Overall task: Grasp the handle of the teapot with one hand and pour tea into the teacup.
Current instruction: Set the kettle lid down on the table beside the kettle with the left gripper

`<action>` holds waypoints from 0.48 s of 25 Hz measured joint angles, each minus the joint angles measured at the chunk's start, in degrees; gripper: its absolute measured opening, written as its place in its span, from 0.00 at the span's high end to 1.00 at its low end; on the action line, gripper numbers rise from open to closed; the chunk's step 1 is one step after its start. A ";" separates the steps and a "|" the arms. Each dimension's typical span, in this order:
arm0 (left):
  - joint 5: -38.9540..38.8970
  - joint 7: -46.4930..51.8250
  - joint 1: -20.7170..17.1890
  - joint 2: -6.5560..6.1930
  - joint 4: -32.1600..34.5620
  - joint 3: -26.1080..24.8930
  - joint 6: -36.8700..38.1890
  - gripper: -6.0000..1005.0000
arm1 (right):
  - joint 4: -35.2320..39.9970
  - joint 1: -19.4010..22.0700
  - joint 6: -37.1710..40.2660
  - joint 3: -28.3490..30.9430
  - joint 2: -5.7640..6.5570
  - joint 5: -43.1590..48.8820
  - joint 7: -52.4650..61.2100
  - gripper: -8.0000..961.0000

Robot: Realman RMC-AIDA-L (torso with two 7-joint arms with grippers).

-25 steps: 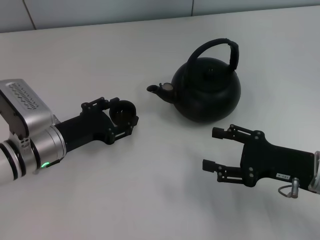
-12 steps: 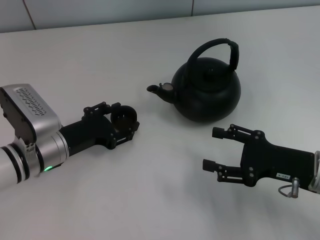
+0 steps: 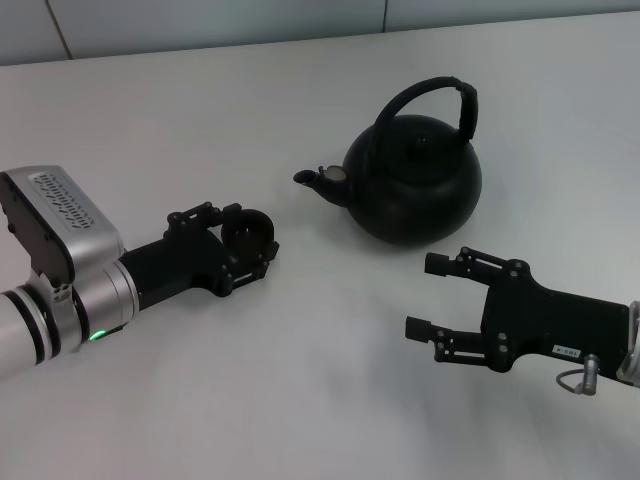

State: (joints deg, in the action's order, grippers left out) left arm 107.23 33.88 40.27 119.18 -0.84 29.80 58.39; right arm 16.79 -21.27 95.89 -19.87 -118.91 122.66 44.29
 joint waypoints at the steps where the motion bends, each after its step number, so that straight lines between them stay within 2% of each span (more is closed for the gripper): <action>1: 0.00 0.00 0.00 0.00 0.00 0.00 0.00 0.27 | 0.00 0.00 0.00 0.00 0.00 0.00 0.00 0.19; 12: -0.28 -0.13 0.10 0.00 -0.64 -0.23 -0.10 0.18 | 0.17 0.00 0.00 -0.09 0.00 -0.08 0.00 0.20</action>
State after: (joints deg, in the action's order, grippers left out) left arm 106.95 33.75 40.37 119.18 -1.48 29.56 58.29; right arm 16.96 -21.27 95.89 -19.96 -118.92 122.58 44.29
